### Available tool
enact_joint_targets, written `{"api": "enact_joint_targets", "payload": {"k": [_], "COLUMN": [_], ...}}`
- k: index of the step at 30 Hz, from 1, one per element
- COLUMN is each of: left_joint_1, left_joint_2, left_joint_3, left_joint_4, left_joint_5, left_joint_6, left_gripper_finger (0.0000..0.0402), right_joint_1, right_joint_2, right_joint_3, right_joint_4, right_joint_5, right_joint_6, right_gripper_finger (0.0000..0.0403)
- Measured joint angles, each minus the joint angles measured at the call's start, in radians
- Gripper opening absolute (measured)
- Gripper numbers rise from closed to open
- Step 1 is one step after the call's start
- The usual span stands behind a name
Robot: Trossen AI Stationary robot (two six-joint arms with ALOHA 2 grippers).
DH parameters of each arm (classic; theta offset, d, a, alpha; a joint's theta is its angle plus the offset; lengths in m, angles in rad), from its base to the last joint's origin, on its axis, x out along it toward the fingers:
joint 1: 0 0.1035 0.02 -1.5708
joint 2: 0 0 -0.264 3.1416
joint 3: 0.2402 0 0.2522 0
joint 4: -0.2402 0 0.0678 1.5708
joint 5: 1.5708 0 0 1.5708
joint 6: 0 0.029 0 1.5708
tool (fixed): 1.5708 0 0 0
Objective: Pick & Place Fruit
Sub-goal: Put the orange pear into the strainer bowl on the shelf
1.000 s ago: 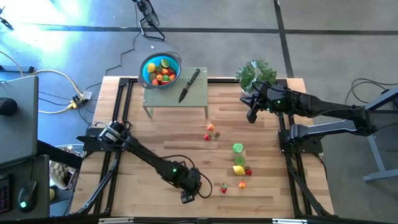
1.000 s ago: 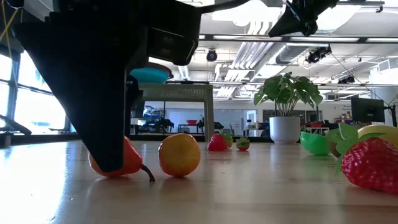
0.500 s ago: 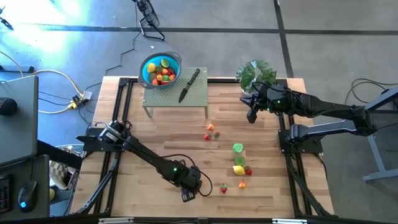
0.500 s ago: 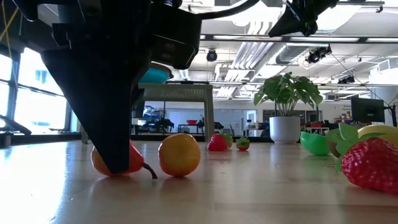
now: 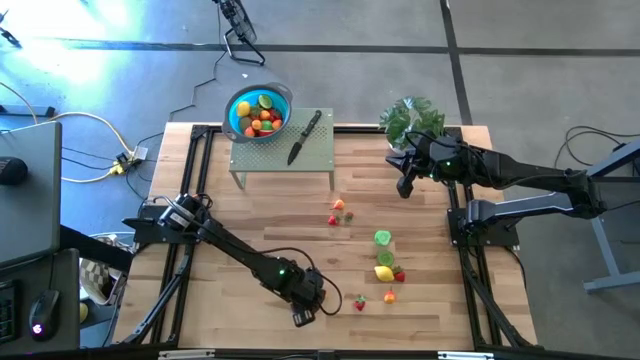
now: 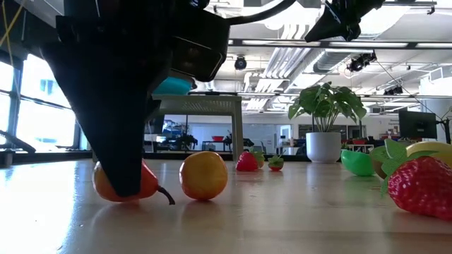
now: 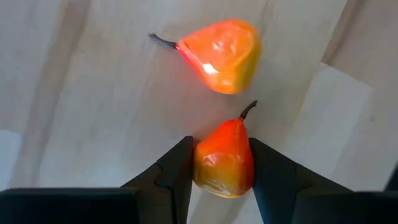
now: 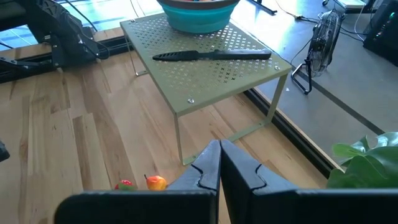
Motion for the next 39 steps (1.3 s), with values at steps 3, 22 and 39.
{"api": "enact_joint_targets", "payload": {"k": [3, 22, 39], "left_joint_1": [-0.001, 0.007, 0.064], "left_joint_2": [0.000, -0.007, -0.187], "left_joint_3": [0.000, 0.002, 0.000], "left_joint_4": [0.002, -0.047, -0.128], "left_joint_5": [0.008, 0.002, -0.005], "left_joint_6": [-0.005, -0.021, -0.033], "left_gripper_finger": [0.0130, 0.0129, 0.0129], "right_joint_1": [0.000, 0.000, 0.000], "right_joint_2": [0.000, 0.000, 0.000], "right_joint_3": [0.000, 0.000, 0.000], "right_joint_4": [0.000, 0.000, 0.000], "right_joint_5": [0.000, 0.002, 0.001], "right_joint_6": [0.000, 0.000, 0.000], "right_gripper_finger": [0.0002, 0.0003, 0.0003]}}
